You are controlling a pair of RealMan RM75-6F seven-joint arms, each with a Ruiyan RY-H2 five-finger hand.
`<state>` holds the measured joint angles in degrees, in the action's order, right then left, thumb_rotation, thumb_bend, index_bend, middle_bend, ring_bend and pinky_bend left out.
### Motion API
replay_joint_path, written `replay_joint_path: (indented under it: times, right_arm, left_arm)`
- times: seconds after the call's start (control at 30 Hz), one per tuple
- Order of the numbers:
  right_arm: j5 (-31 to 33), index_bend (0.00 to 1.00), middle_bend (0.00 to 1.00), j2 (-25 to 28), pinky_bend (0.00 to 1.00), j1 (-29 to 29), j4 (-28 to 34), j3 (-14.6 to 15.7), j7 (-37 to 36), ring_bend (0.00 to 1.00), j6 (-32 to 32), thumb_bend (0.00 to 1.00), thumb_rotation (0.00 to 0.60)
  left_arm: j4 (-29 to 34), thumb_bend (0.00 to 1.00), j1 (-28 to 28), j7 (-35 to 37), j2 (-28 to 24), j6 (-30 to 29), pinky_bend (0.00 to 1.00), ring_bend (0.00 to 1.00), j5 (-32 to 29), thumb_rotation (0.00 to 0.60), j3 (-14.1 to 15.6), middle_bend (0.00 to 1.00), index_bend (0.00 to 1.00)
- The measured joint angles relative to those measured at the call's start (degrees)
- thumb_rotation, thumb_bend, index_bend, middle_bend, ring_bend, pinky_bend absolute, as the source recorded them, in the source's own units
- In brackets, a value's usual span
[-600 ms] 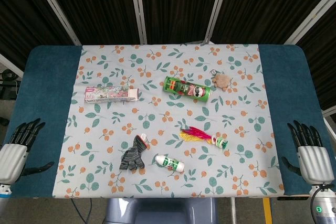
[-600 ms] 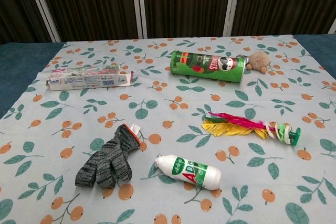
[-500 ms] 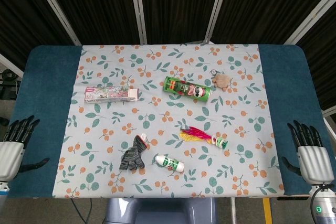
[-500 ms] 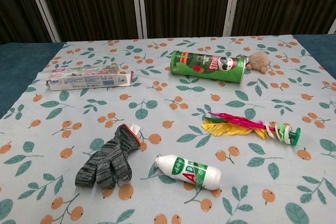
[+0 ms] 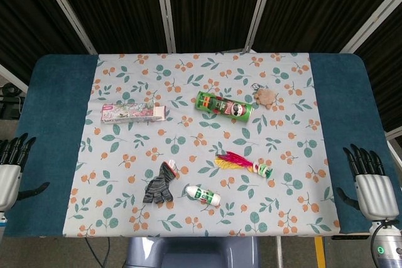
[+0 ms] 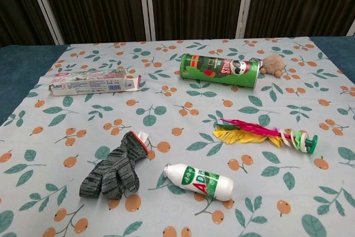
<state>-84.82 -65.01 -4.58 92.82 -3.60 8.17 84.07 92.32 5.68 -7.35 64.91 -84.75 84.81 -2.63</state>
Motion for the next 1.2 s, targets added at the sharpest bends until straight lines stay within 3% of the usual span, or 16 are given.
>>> replay_joint_path:
  times: [0.43, 0.7, 0.9, 1.2]
  right_arm:
    - [-0.3, 0.04, 0.0, 0.0, 0.0, -0.1, 0.3, -0.2, -1.5, 0.0, 0.3, 0.16, 0.6]
    - [0.3, 0.21, 0.0, -0.8, 0.0, -4.3, 4.8, -1.3, -0.2, 0.0, -5.3, 0.16, 0.6]
    - [2.6, 0.28, 0.06, -6.2, 0.0, -10.2, 6.5, -3.8, 7.5, 0.0, -11.2, 0.16, 0.6]
    - [15.5, 0.35, 0.1, -18.2, 0.0, -17.0, 5.3, -8.6, 18.2, 0.0, -16.5, 0.16, 0.6]
  left_arm:
    - [0.0, 0.06, -0.3, -0.1, 0.1, -0.4, 0.0, 0.0, 0.2, 0.524, 0.1, 0.0, 0.0]
    - [0.0, 0.06, -0.1, -0.2, 0.1, -0.2, 0.0, 0.0, 0.2, 0.526, 0.1, 0.0, 0.0]
    - [0.0, 0.06, 0.0, 0.0, 0.0, 0.0, 0.0, 0.0, 0.1, 0.528, 0.0, 0.0, 0.0]
    - [-0.1, 0.06, 0.1, 0.3, -0.1, 0.1, 0.0, 0.0, 0.2, 0.527, 0.1, 0.0, 0.0]
